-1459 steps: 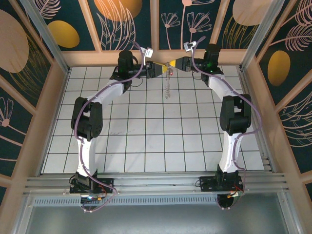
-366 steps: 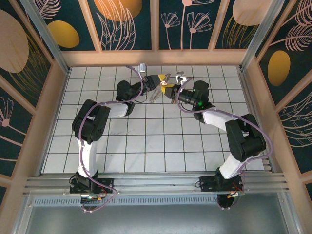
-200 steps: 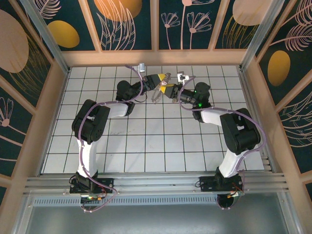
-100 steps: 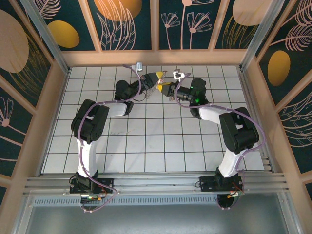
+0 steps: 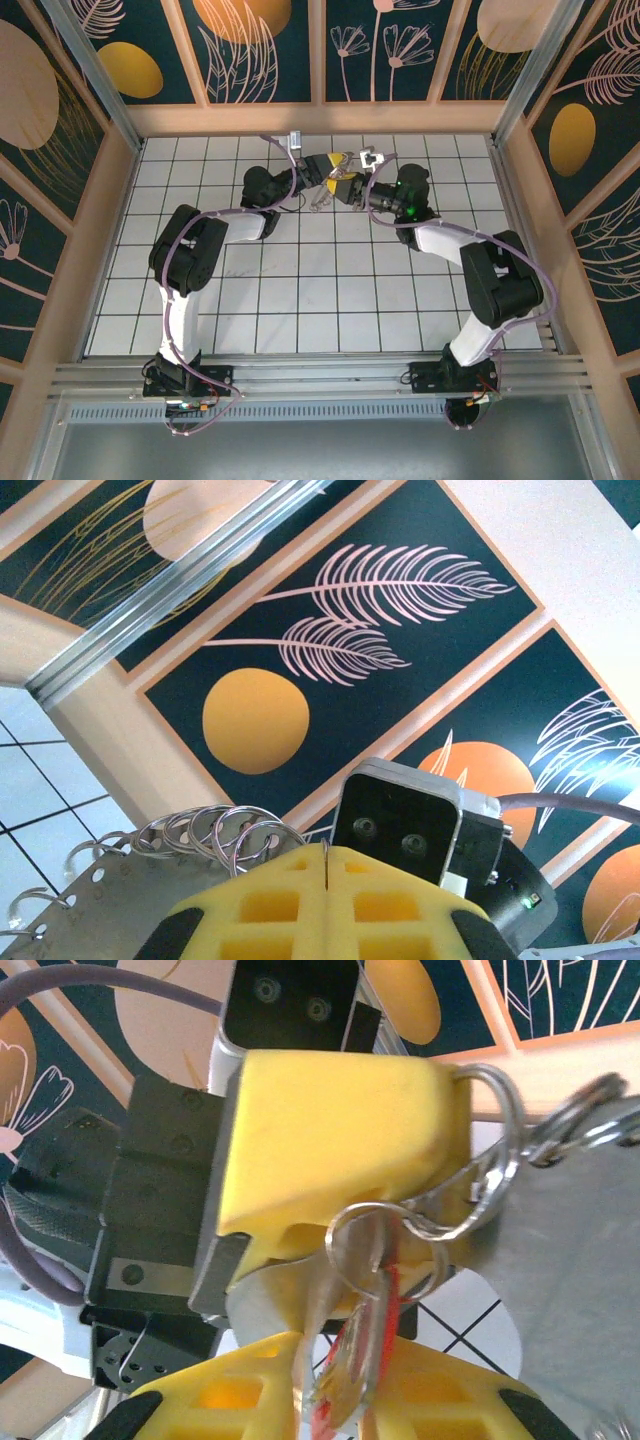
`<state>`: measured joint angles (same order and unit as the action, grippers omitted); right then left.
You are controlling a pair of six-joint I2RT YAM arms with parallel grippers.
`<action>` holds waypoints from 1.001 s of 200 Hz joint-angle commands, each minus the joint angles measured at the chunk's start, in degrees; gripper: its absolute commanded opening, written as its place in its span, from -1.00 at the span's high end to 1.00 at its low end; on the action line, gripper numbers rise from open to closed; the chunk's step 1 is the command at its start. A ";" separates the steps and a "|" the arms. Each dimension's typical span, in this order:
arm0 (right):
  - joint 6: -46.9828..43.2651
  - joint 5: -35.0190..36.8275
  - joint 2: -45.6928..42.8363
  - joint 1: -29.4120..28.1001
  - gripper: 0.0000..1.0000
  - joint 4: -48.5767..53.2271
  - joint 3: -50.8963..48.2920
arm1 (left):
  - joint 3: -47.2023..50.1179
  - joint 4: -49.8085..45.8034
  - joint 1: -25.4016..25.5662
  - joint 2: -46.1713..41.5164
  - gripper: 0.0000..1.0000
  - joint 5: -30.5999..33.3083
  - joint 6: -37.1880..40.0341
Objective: Put the keys on the keyring
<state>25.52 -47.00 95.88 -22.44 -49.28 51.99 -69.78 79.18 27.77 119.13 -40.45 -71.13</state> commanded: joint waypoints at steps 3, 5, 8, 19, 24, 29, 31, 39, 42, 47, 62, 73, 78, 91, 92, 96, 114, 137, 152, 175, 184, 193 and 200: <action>-1.99 -0.75 -4.48 0.08 0.52 0.65 -1.94 | -1.15 2.12 0.24 -1.71 1.00 -0.78 1.39; -2.08 -0.75 -4.67 0.04 0.50 0.89 -2.14 | -1.15 2.12 0.26 -1.75 1.00 -0.77 1.42; -2.27 -0.71 -5.11 0.08 0.48 1.13 -2.44 | -1.11 2.12 0.25 -1.76 1.00 -0.80 1.34; -2.81 -0.28 -6.69 0.20 0.36 2.24 -3.66 | -1.06 2.12 0.27 -1.87 1.00 -0.80 1.44; -3.13 -0.14 -7.56 0.40 0.31 2.72 -4.40 | -0.98 2.04 0.18 -1.89 1.00 -0.84 1.47; -3.24 -0.12 -8.35 0.61 0.26 3.07 -5.13 | -0.97 1.91 0.20 -1.96 1.00 -0.78 1.51; -3.34 -0.11 -8.69 0.70 0.24 3.27 -5.31 | -0.97 1.91 0.21 -1.97 1.00 -0.82 1.52; -3.37 -0.02 -10.15 1.16 0.19 3.77 -6.47 | -0.97 1.87 0.24 -2.00 1.00 -0.69 1.61; -3.37 -0.02 -10.65 1.44 0.17 3.87 -6.91 | -0.97 1.86 0.22 -2.00 1.00 -0.69 1.62; -3.21 -0.02 -11.58 1.85 0.14 4.07 -7.70 | -0.97 1.87 0.19 -2.04 1.00 -0.70 1.63; -2.79 -1.18 -14.24 3.27 0.07 4.20 -9.52 | -0.97 2.08 0.27 -2.04 1.00 -0.60 1.50; -2.28 -1.00 -16.33 3.93 0.06 4.45 -10.71 | -1.06 2.12 0.24 -1.99 1.00 -0.61 1.50; -2.01 -0.58 -17.31 4.16 0.06 4.36 -11.20 | -1.06 2.12 0.24 -2.04 1.00 -0.67 1.44; -0.63 0.59 -19.43 4.88 0.05 3.18 -12.35 | -0.89 2.21 0.25 -2.06 1.00 -0.54 1.39; -0.46 0.77 -19.60 4.87 0.05 3.02 -12.44 | -0.89 2.21 0.26 -2.06 1.00 -0.53 1.41; 0.23 1.47 -20.10 5.01 0.05 2.33 -12.79 | -0.80 2.29 0.27 -2.08 1.00 -0.42 1.43; 4.23 6.56 -21.17 5.46 0.04 -0.80 -13.51 | -0.30 2.47 0.25 -2.46 1.00 0.07 1.36; 12.81 11.07 -19.22 5.23 0.04 -10.15 -14.50 | 0.40 2.56 0.26 -2.76 1.00 1.09 1.14; 17.65 14.20 -17.37 4.79 0.04 -15.14 -14.42 | 0.77 2.65 0.27 -3.06 1.00 1.78 0.68; 23.21 17.26 -14.46 4.12 0.06 -19.94 -13.37 | 1.52 2.50 0.42 -3.62 1.00 3.36 0.05; 25.01 18.42 -13.29 3.91 0.06 -21.09 -12.78 | 1.90 2.31 0.44 -3.94 1.00 4.29 -0.10; 26.94 19.38 -11.93 3.75 0.08 -22.03 -12.30 | 2.39 2.21 0.52 -4.17 1.00 5.27 -0.35; 28.23 19.81 -10.93 3.70 0.09 -23.32 -12.05 | 2.73 2.21 0.49 -4.40 1.00 6.05 -0.63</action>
<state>45.80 -31.57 82.17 -18.13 -63.99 38.20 -67.85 78.85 27.79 118.19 -37.78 -70.83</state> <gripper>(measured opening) 0.463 0.050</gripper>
